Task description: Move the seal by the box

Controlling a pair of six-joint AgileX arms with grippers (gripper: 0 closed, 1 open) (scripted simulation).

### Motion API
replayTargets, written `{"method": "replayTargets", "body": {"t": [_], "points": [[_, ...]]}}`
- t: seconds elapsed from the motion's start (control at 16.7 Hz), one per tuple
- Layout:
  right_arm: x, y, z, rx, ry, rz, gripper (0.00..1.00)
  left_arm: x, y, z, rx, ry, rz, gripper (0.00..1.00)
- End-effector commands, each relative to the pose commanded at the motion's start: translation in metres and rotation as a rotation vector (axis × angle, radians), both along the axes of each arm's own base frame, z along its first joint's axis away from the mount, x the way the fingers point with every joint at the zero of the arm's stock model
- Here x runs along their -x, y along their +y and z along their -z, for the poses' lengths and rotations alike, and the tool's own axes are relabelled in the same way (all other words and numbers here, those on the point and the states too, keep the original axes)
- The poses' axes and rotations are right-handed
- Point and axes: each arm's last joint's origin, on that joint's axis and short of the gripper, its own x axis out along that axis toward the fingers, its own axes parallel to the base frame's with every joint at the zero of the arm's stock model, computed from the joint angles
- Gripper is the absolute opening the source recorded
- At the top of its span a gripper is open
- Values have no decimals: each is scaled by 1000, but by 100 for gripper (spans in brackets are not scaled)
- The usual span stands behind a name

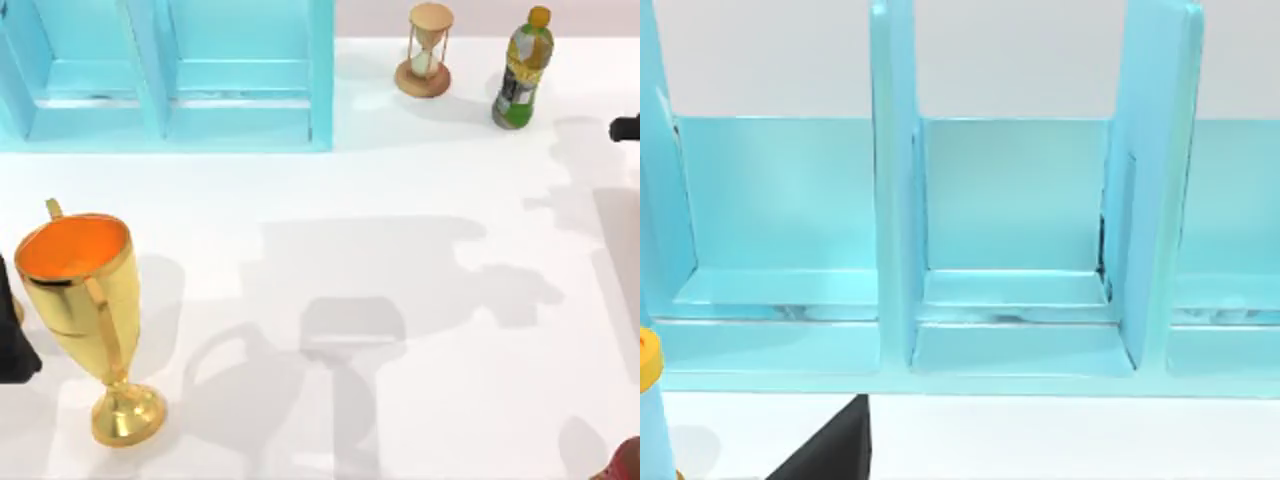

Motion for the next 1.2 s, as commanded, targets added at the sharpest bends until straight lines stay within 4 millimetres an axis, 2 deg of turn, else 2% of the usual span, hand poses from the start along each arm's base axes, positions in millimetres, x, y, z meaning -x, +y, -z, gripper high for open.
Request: {"method": "replayTargets", "body": {"t": [0.12, 0.24, 0.54, 1.2], "points": [[5, 7, 22, 32, 54, -4, 0, 0, 0, 0, 0, 0, 0, 100], [10, 14, 37, 55, 91, -9, 0, 0, 0, 0, 0, 0, 0, 100], [12, 16, 40, 60, 98, -12, 0, 0, 0, 0, 0, 0, 0, 100], [12, 16, 40, 60, 98, -12, 83, 0, 0, 0, 0, 0, 0, 100]]}}
